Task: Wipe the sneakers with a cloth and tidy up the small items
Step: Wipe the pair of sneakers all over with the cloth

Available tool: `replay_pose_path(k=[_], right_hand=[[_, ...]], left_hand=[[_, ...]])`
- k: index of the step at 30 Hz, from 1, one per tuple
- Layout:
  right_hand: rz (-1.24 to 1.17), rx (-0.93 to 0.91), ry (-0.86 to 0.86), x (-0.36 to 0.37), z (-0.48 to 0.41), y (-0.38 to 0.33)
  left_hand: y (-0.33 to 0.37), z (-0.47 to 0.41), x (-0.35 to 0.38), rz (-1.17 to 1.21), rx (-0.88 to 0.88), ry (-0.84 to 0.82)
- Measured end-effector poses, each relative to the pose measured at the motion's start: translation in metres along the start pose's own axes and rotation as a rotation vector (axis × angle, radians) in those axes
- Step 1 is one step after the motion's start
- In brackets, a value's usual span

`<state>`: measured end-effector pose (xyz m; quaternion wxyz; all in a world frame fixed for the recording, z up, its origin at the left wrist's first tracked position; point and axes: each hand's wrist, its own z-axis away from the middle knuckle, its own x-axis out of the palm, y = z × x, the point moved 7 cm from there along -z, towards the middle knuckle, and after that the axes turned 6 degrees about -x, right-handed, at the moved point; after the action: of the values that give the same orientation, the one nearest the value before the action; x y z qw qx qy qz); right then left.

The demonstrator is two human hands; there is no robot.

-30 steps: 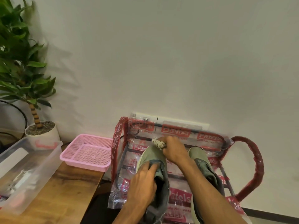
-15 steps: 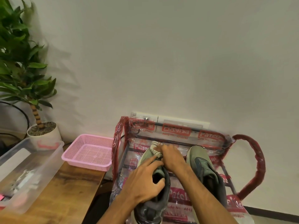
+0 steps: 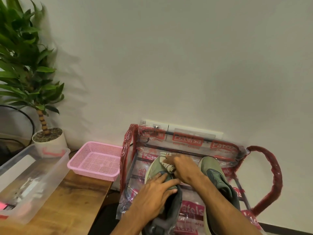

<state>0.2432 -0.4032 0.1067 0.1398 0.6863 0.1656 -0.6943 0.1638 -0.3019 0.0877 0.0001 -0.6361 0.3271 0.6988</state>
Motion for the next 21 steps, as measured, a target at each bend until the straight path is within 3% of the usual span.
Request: replay_pose_path(k=[5,11,17,21], right_hand=[[0.032,0.070,0.034,-0.012,-0.008,0.019],[-0.034,-0.080,-0.041,0.000,-0.006,-0.005],[0.096,0.054,0.096,-0.016,-0.011,0.015],[-0.008,-0.133,0.043,-0.004,-0.014,-0.015]], left_hand=[[0.005,-0.004,0.003,-0.045,0.015,-0.033],[-0.002,-0.008,0.005,0.032,0.022,0.019],[0.000,-0.011,0.009,-0.043,0.012,-0.005],[-0.004,-0.013,0.011,0.010,0.026,0.048]])
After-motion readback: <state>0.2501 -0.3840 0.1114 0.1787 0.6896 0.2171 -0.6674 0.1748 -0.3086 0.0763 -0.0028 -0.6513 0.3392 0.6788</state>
